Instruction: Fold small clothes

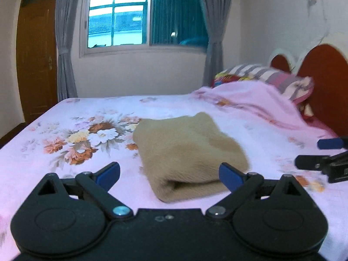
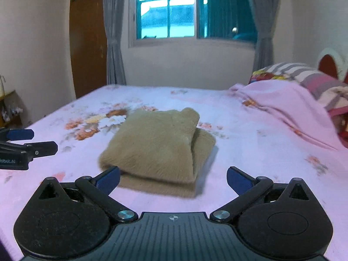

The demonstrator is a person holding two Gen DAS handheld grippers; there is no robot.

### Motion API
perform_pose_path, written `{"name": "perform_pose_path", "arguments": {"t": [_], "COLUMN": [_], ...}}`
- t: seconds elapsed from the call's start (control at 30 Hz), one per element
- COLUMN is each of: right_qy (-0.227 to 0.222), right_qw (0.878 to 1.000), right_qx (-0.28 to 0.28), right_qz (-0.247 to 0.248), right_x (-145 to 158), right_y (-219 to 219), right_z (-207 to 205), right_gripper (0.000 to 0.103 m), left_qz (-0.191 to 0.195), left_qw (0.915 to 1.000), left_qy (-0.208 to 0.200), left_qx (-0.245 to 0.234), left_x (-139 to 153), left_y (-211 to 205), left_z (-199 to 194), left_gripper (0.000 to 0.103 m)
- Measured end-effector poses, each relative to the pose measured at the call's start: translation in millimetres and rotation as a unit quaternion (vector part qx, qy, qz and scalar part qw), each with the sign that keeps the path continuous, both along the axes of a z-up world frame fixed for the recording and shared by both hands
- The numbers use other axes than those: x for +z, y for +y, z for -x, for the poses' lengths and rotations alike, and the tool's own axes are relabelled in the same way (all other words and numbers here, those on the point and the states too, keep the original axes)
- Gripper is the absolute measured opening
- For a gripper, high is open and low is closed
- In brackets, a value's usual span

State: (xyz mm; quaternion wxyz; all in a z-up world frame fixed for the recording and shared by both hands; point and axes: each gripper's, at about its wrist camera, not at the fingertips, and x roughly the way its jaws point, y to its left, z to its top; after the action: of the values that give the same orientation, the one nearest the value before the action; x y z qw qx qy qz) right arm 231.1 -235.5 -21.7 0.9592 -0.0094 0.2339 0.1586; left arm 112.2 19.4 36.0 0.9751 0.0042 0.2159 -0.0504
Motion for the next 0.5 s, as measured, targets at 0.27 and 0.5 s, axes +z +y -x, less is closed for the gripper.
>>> {"name": "perform_pose_path", "arguments": {"t": [0.27, 0.5], "right_qy": [-0.043, -0.054], "right_qw": [0.998, 0.998], "right_qx": [-0.039, -0.044], "right_qz": [-0.016, -0.008], "right_x": [38.2, 44.2], "right_y": [-13.5, -18.9], "right_z": [151.6, 215.1], "right_gripper": [0.103, 0.103], "left_qz": [0.022, 0.04], "left_qw": [0.9992, 0.9981], "left_qy": [-0.025, -0.047], "left_qx": [0.022, 0.011], "left_x": [16.8, 17.5], "left_y": [-6.9, -14.5], "left_z": [107.6, 151.2], "left_gripper": [0.098, 0.098]}}
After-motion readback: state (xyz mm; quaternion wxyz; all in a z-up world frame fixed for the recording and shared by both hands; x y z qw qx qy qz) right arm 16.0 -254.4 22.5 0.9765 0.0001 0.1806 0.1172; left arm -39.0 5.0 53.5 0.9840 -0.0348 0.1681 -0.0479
